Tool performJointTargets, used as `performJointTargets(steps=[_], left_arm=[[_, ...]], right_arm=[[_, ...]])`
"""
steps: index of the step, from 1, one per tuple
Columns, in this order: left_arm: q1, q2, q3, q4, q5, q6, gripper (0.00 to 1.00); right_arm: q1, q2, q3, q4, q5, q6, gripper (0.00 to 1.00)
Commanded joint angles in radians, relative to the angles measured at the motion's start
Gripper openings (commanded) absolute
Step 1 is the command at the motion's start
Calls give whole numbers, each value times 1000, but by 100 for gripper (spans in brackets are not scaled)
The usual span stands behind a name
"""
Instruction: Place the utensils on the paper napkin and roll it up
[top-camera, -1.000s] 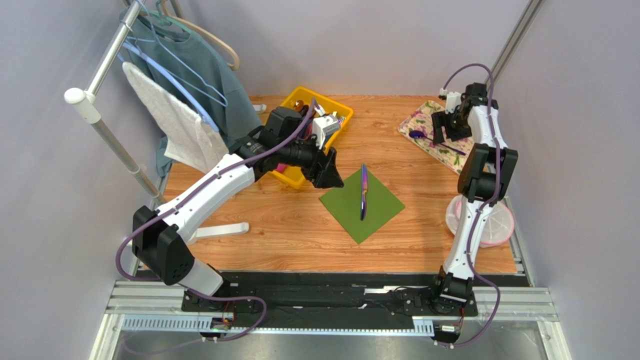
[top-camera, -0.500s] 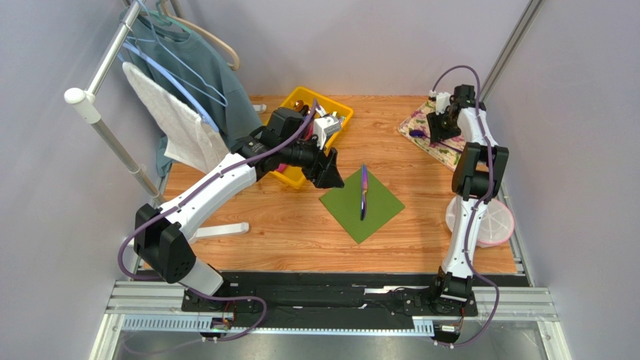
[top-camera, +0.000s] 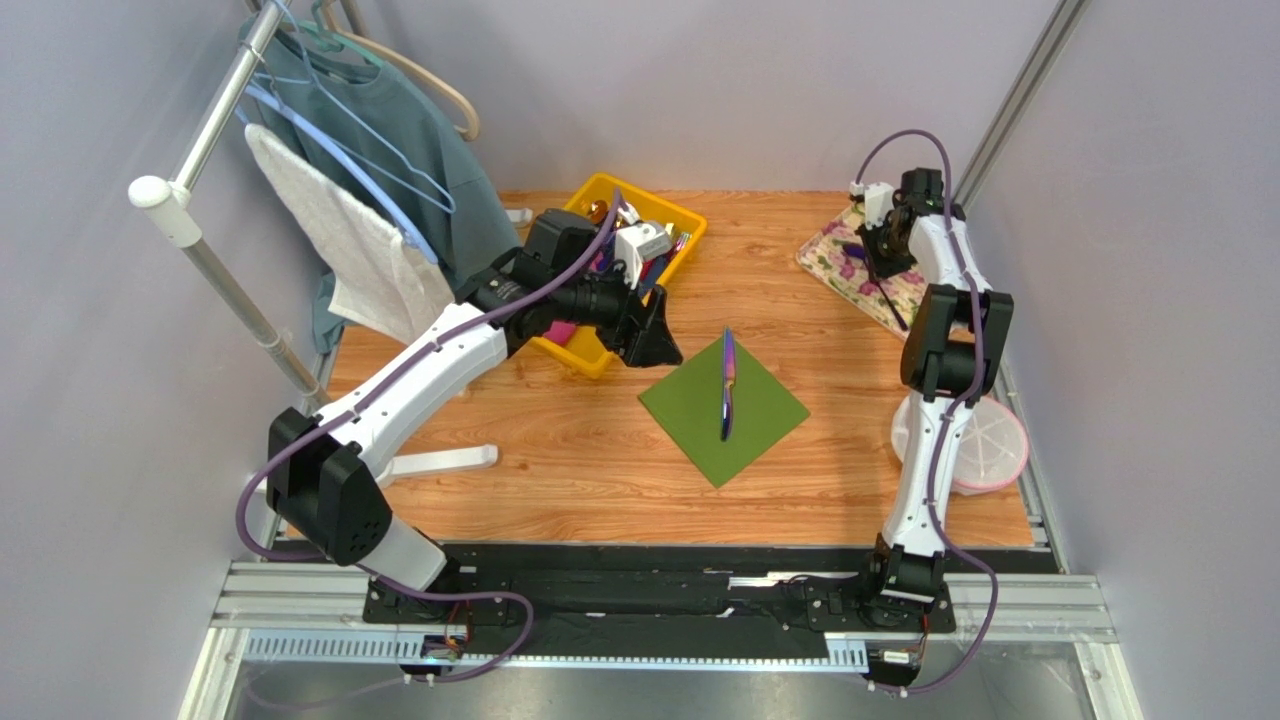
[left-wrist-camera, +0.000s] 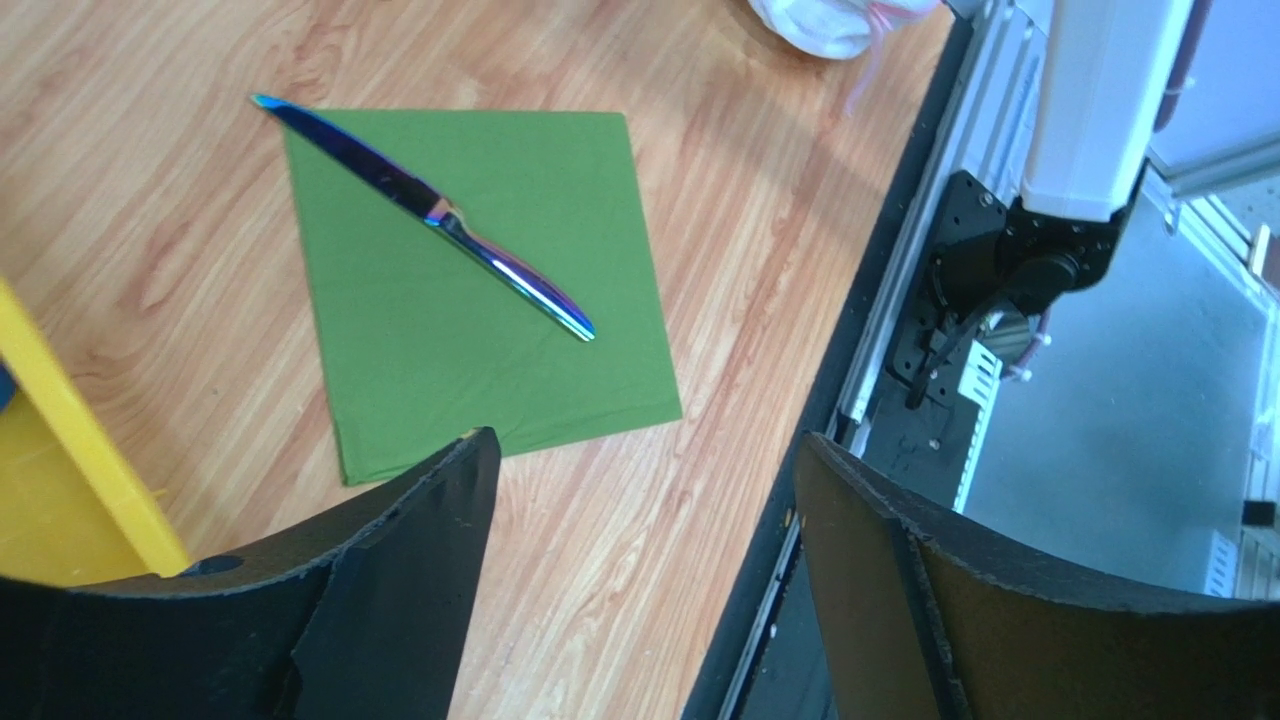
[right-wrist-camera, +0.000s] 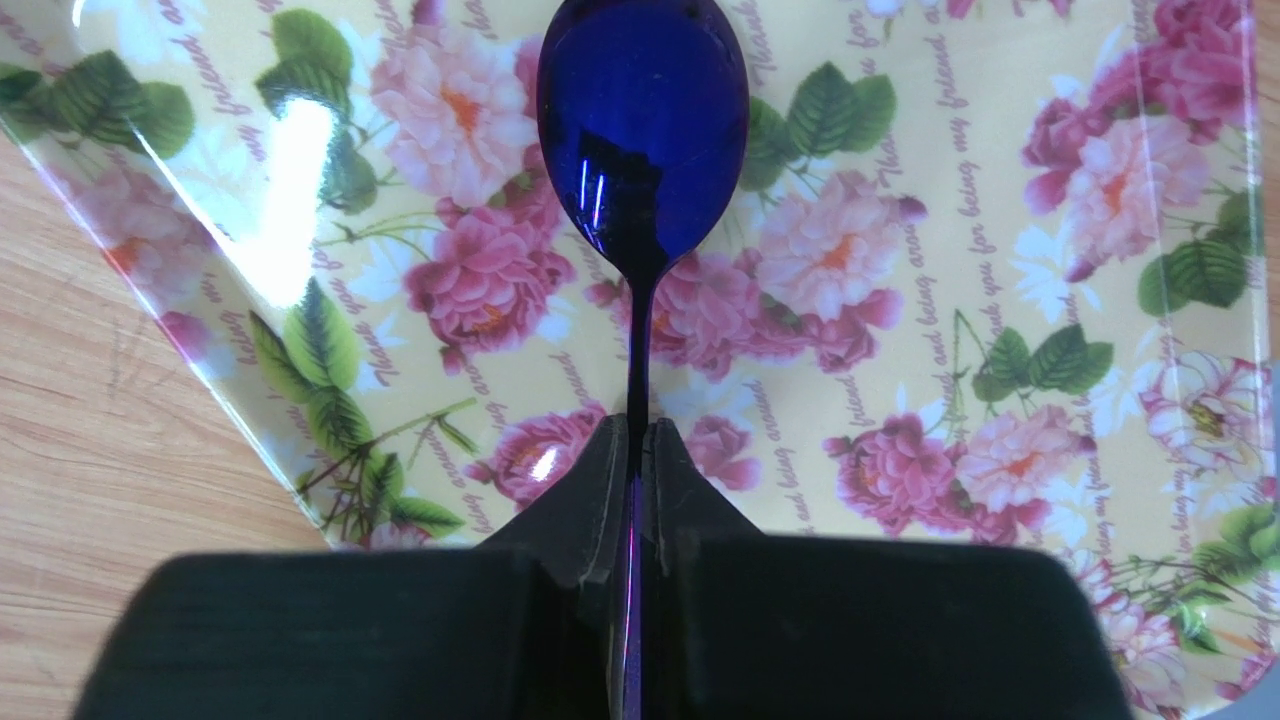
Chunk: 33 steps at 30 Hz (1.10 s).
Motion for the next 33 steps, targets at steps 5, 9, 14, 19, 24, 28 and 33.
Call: performJointTargets(steps=[5,9,14,19,24,28,33], left_arm=[[36,-145,-42,140,-231,-89,84],[53,-193,-29,107,-274,-28,99],[84,-234,-2,76,-112,-1,99],[96,-351,-107,259,-93,-121,99],[95,-402,-189,424,-21,-319,93],[96,-365,-218,548,-6,-538,75],[96,-284,-239,678,38,-686,61]], right_arm=[[-23,-249,41,74,34,4,0],[-21,-353,44,46,-57,67,0],[-18,-467,38,-99,-364,235,0],[-3,-628,-111,-71,-719,505,0],[72,-821,-577,648,-997,1285,0],[222,-915,-752,1032,-959,1571,0],[394,-967,-907,1337,-829,1784,0]])
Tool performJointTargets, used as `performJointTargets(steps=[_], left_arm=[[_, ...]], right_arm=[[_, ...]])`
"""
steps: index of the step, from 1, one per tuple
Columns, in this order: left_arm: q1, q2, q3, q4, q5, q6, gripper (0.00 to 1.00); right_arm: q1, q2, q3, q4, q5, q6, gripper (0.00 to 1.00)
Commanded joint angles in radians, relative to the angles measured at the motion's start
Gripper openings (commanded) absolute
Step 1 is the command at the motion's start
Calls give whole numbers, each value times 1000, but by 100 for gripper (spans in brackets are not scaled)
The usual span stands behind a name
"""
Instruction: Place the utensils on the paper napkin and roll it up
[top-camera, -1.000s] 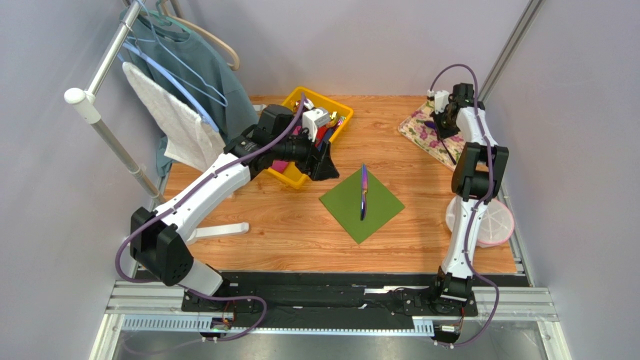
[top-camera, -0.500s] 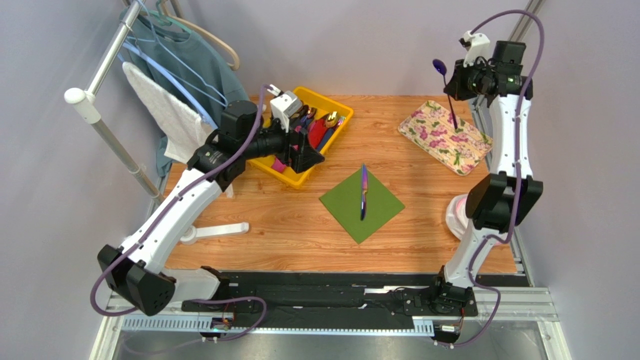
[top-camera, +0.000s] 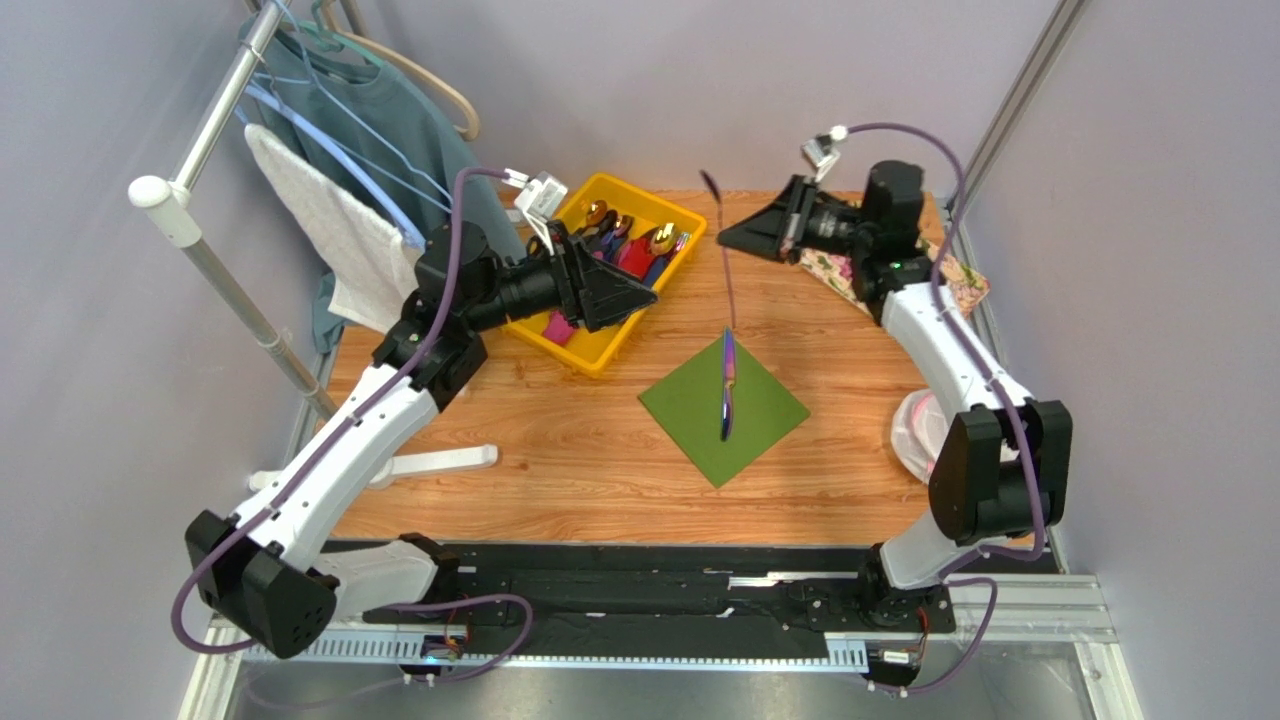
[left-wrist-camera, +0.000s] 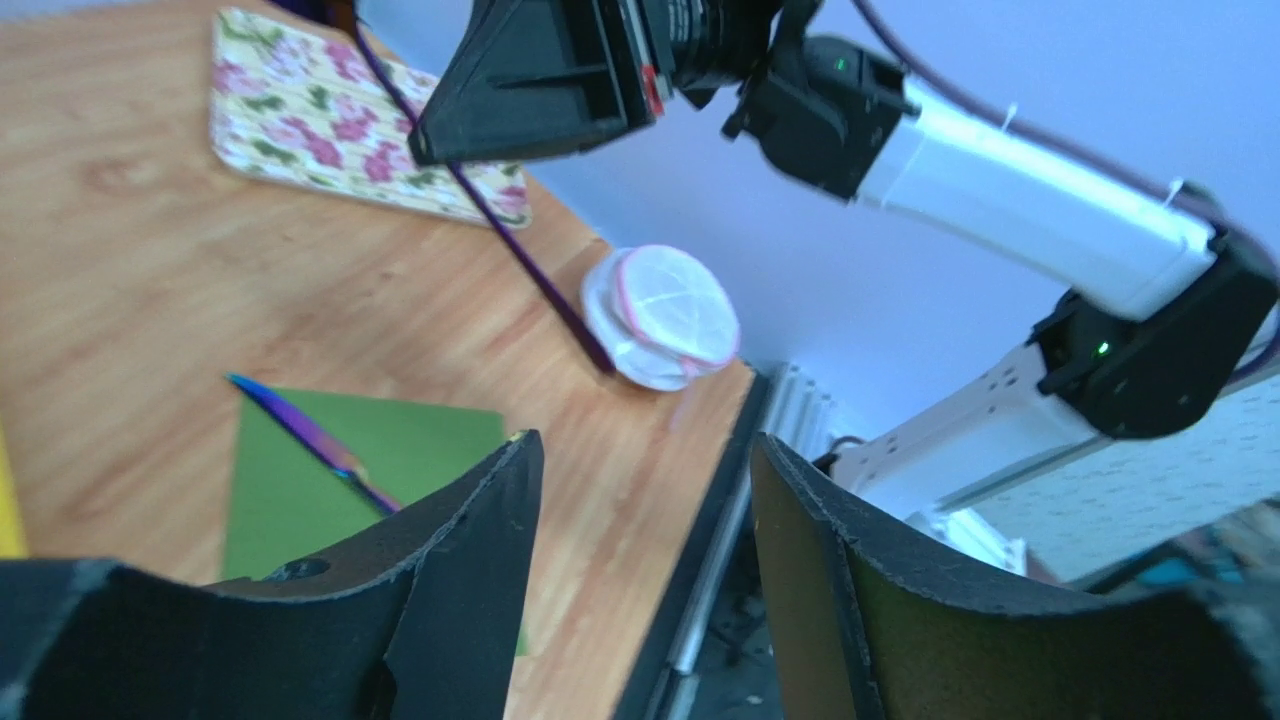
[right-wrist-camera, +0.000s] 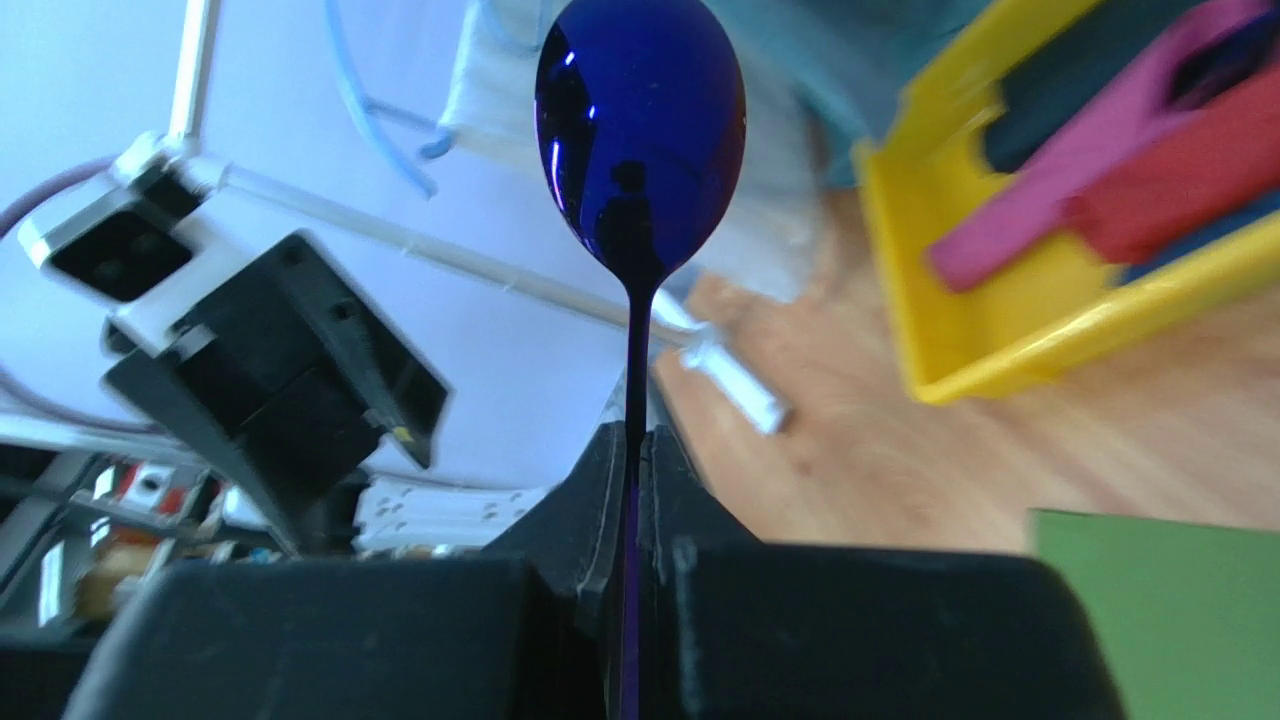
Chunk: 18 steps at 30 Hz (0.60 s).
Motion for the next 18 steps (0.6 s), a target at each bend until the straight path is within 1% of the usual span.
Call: performJointTargets(steps=[1,3,6,12,16,18], left_arm=[[4,70,-15,176,72,-225,58],[4,100,-15,213,88,-256,55],[4,119,-25,244,71,-291,53],[4,134,-60,273,37,-332,47],[4,163,-63,321,42,-381,40],[4,174,-63,338,42,-397,39]], right_arm=[[119,-93,-107,468,48,359,0],[165,-93,-123,496,54,347,0],[198,-95,-149,511,65,347,0],[219,-93,-184,560,76,393,0],[233,-78,-206,623,89,443,0],[239,-75,-212,640,91,463,0]])
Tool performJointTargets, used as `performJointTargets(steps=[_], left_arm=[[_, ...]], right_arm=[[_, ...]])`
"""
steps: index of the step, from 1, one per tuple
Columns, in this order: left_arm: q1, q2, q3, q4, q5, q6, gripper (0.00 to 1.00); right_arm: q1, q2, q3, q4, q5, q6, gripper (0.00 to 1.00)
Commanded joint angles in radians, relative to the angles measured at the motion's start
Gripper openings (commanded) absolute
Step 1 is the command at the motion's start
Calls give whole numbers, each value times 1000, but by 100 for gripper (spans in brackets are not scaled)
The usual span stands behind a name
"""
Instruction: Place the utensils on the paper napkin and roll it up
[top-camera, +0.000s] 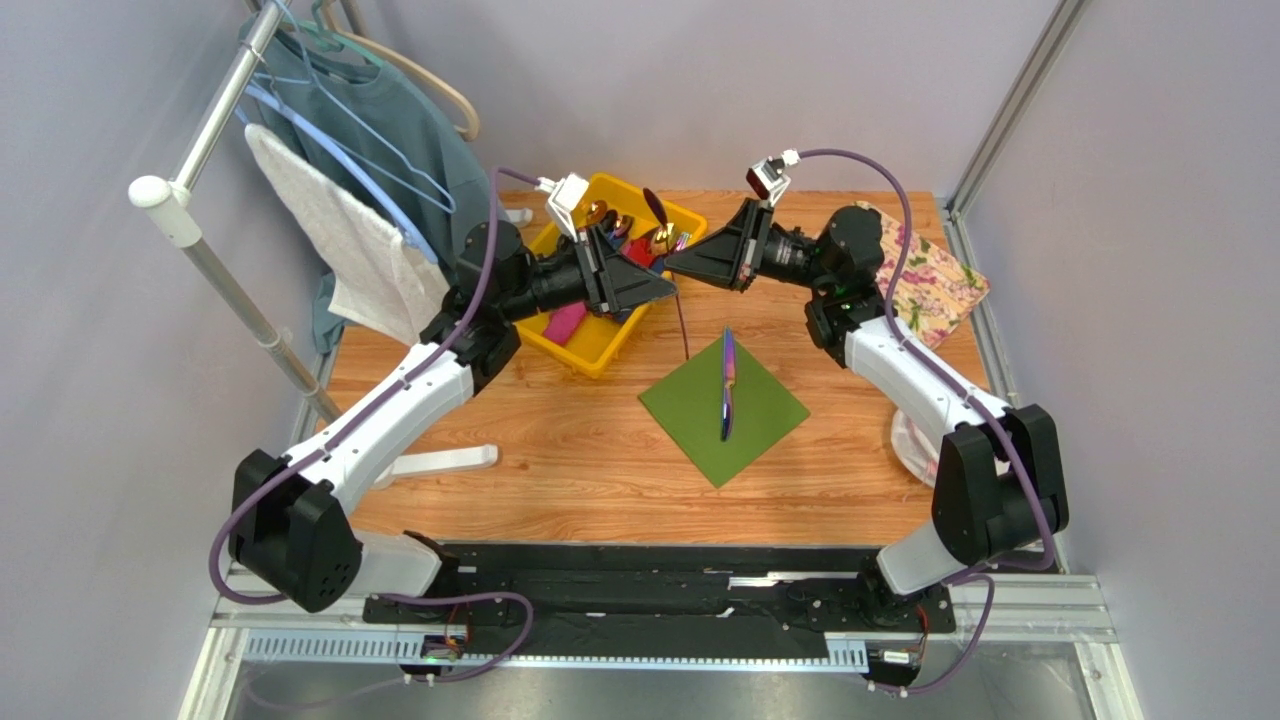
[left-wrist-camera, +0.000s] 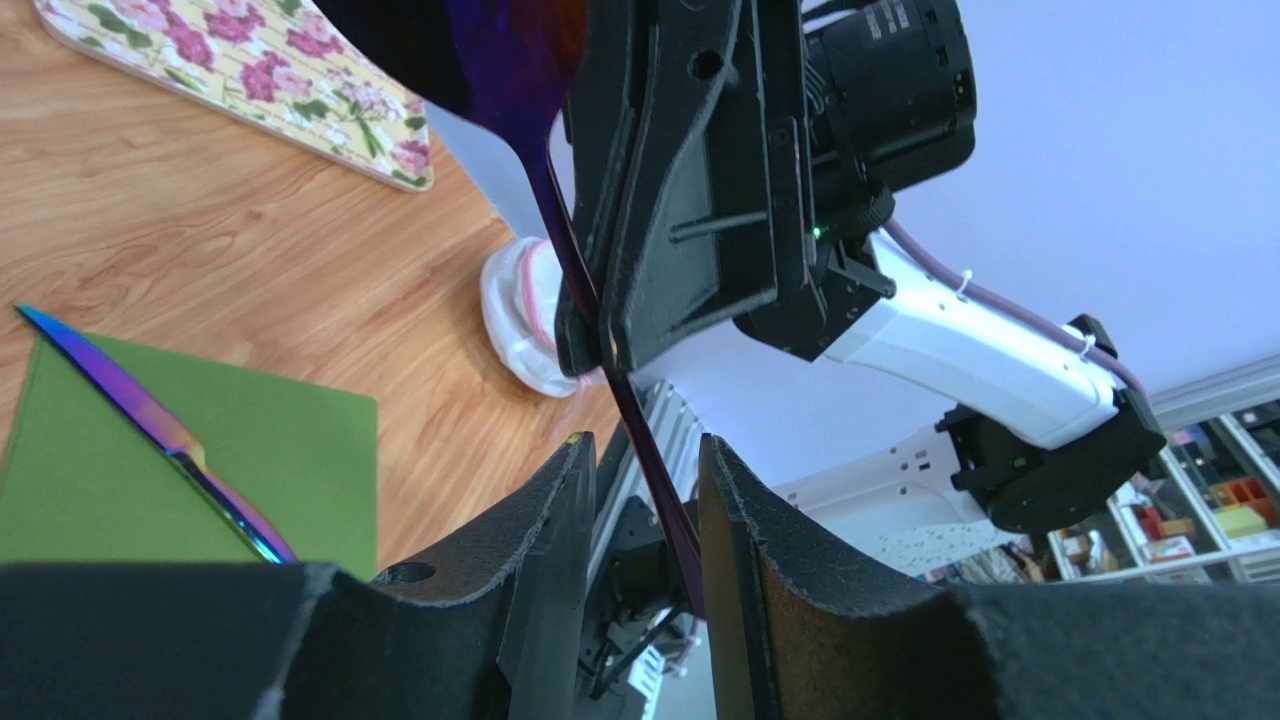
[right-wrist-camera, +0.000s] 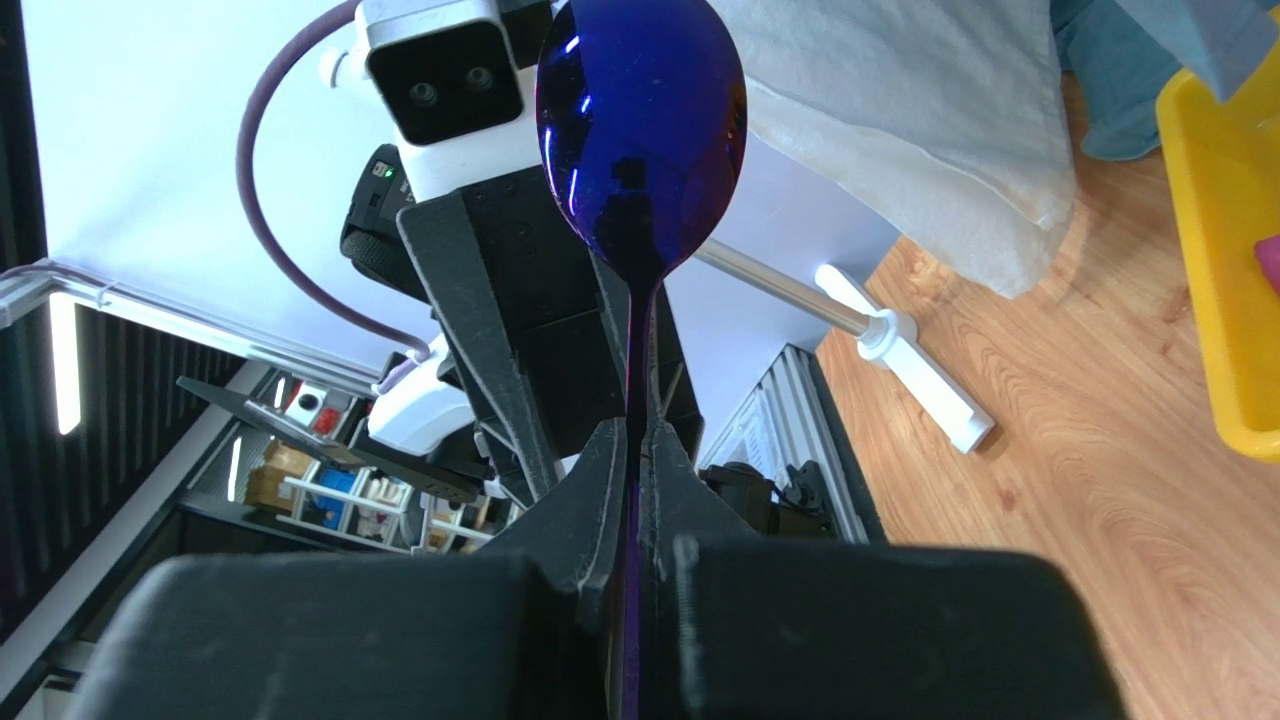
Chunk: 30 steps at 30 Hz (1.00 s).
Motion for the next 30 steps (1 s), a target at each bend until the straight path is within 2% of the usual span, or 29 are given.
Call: performJointTargets(steps=[1,8,10,12,18,20,21,22,23,24,26,27,29,30], left_arm=[[4,19,0,99,-2,-66,39],[4,25,-2,96,-21,-81,33],[4,25,-7,119,-25,-96,26],[4,25,-16,137,-28,-118,23],[4,36,-17,159,-25,-138,20],[4,38,-14,154,-25,-135,12],[4,39,-11,148,-25,-133,1],[4,41,-5,124,-27,-127,0],[4,42,-4,108,-28,-120,0],[4,44,0,91,-31,-109,0],[2,48,21,-5,-50,-60,0],[-2,51,33,-57,-60,-29,0],[-7,62,61,-209,-114,50,0],[-11,67,65,-301,-132,69,0]], right_arm=[[15,-17,-9,124,29,67,0],[26,-14,-12,133,29,77,0],[26,-12,-14,133,31,80,0],[28,-11,-15,133,31,81,0],[29,-6,-17,135,34,80,0],[28,-7,-18,136,34,78,0],[29,-9,-18,132,32,77,0],[28,-8,-17,120,31,70,0],[28,-7,-14,97,26,42,4],[26,-9,1,19,23,9,21],[15,-20,28,-113,11,-73,35],[8,-26,55,-262,11,-192,46],[-29,-50,86,-427,26,-326,59],[-46,-61,98,-595,43,-448,72]])
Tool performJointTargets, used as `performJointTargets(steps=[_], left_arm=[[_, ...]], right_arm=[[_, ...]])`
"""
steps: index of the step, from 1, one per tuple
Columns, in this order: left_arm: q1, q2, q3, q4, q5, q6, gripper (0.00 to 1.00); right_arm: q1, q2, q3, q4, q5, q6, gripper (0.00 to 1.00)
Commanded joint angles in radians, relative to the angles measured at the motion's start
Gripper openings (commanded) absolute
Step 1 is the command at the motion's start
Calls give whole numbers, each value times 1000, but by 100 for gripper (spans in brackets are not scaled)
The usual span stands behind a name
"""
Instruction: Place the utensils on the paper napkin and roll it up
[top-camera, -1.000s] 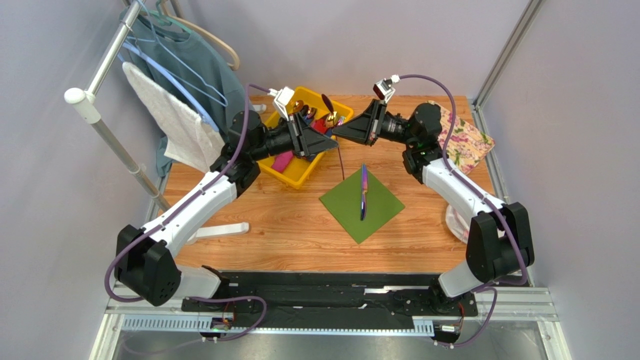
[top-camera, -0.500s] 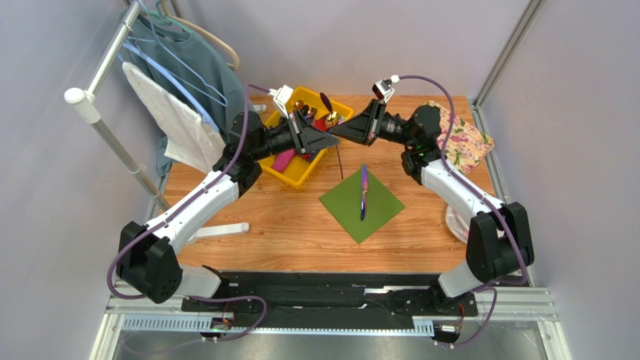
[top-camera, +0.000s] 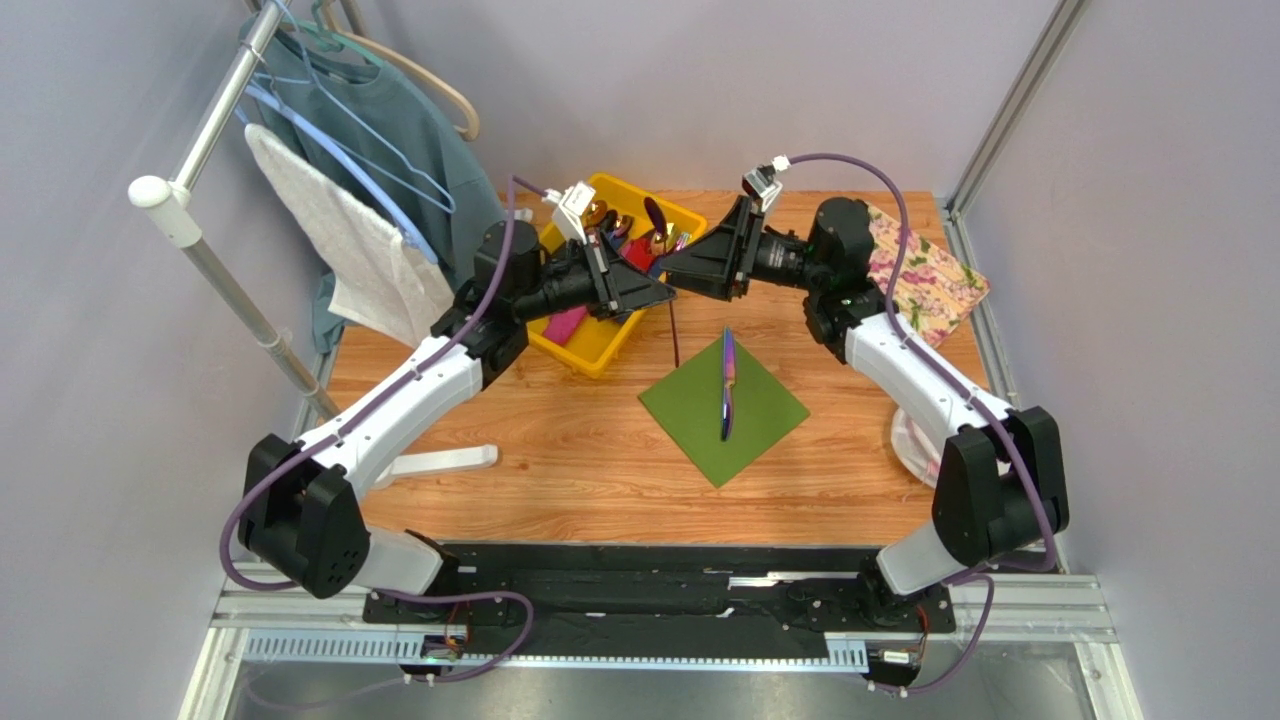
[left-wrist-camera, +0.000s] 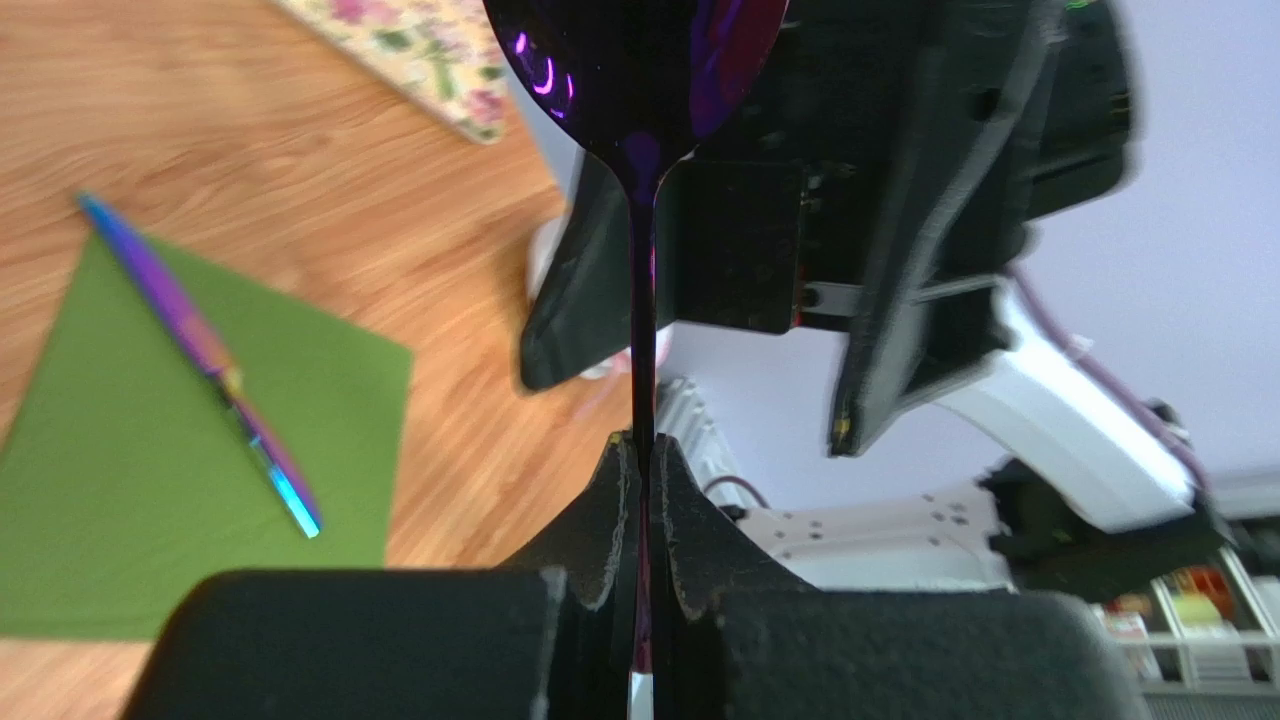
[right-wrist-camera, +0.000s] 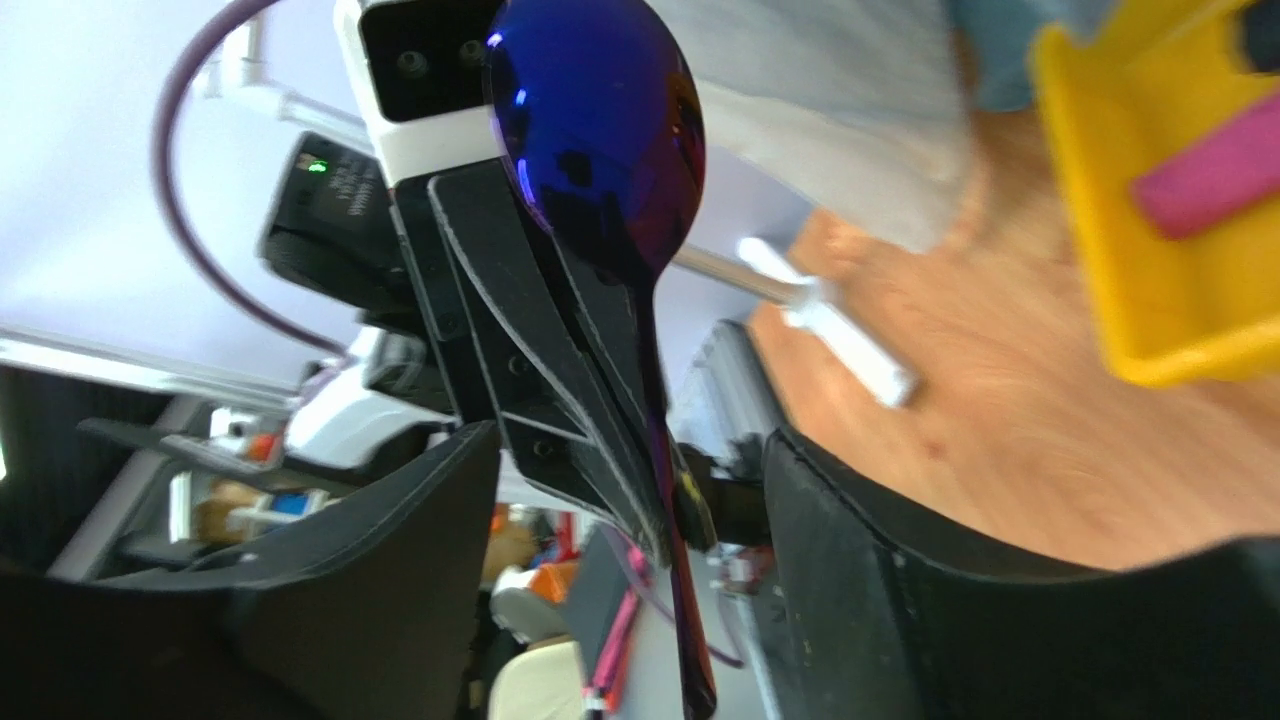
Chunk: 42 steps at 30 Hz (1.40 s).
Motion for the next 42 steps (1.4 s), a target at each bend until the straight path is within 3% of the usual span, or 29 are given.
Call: performJointTargets(steps=[1,5,9,14,24,42], left_arm=[[-12,38,90,-314,-113,175,0],[-63,114,159,-488,-201,233,0],[-132,244,251,-586,-259,255,0],[-215,412,385,-672,-365,279,0],[-244,650,489,-669,-411,287,0],[-241,799,567,-629,-374,207,4]], right_arm=[[-87,-74,105,-505,60,-416,77],[-195,-162,112,-769,155,-630,92],[-276,-177,140,-964,281,-864,96],[-281,-160,182,-1187,418,-1050,97],[-283,-147,211,-1227,524,-1106,100],[-284,-122,218,-1245,511,-1112,100]])
